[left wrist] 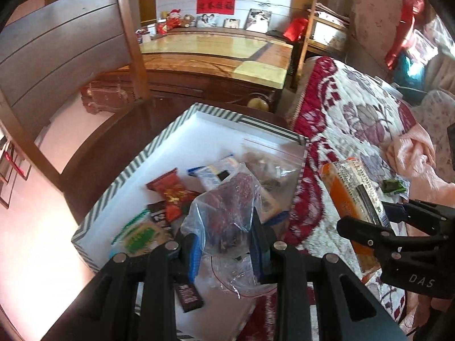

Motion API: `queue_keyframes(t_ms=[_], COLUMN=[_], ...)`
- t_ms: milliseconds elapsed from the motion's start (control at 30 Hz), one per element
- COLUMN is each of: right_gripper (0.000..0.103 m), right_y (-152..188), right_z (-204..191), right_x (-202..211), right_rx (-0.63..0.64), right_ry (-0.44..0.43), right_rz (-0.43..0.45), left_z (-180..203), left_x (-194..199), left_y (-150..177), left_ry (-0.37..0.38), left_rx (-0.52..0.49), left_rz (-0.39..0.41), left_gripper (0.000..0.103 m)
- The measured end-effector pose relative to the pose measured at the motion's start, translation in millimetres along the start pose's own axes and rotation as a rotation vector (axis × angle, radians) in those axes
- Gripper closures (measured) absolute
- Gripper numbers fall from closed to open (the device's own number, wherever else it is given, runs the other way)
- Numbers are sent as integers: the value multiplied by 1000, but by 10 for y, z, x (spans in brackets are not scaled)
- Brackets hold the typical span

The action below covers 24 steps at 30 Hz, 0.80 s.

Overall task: Organize snacks
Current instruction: 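Carry the date bag and cracker pack over the white box with both grippers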

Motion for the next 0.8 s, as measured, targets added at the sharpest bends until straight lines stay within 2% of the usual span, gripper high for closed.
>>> queue_keyframes(t_ms=[333, 800], right_gripper=[50, 50], right_y=[-138, -186], right_z=[-296, -404], right_x=[-150, -319], right_rx=[60, 83], right_ry=[-14, -18], right_rz=[-24, -57], left_z=[-376, -536], left_x=[-88, -215], left_y=[31, 91], left_ry=[-24, -32], left_rx=[69, 99], left_rz=[-20, -48], left_gripper=[73, 73])
Point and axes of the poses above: each gripper's, at about its wrist camera, not at the fingertips, and x roughly against the way its jaws point, z to its right, y to its underside, the point moved 10 cm from there along -x, roughly the way its jaws point
